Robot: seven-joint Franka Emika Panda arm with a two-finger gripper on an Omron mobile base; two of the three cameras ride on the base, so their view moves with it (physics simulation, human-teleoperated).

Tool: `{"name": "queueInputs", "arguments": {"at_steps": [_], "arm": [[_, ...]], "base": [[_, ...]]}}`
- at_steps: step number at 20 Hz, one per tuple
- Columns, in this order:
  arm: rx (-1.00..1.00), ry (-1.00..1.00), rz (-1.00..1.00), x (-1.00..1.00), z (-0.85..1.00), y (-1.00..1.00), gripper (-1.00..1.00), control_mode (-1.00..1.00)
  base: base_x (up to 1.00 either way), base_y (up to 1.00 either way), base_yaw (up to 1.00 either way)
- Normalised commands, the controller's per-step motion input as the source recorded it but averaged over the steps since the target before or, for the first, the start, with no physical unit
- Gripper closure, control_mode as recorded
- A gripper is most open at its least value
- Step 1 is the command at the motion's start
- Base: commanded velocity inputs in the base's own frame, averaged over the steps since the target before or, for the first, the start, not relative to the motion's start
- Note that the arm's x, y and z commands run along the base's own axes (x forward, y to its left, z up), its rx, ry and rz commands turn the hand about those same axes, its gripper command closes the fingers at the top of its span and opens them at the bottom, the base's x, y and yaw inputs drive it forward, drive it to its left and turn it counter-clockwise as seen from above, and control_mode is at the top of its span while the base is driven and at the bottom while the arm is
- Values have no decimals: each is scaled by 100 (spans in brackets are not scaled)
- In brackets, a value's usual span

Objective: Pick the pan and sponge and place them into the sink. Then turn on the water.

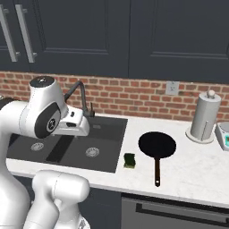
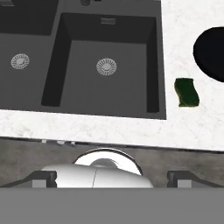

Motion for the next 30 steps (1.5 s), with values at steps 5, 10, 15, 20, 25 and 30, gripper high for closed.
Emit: {"name": "queueInputs", "arguments": {"at_steps": [5, 10, 15, 20, 25, 30], "arm": [[0, 0, 0, 0, 0, 0, -100, 100], [0, 0, 0, 0, 0, 0, -100, 100], [0, 0, 0, 0, -4, 0, -100, -100], [0, 0, 0, -2, 0, -5, -100, -100], [0, 0, 0, -3, -7, -6, -100, -100], [0, 0, 0, 0, -28, -24, -100, -100]], "base": [[53, -5, 0], [26, -1, 0], [0, 0, 0], [0, 0, 0], [0, 0, 0], [0, 0, 0]]}}
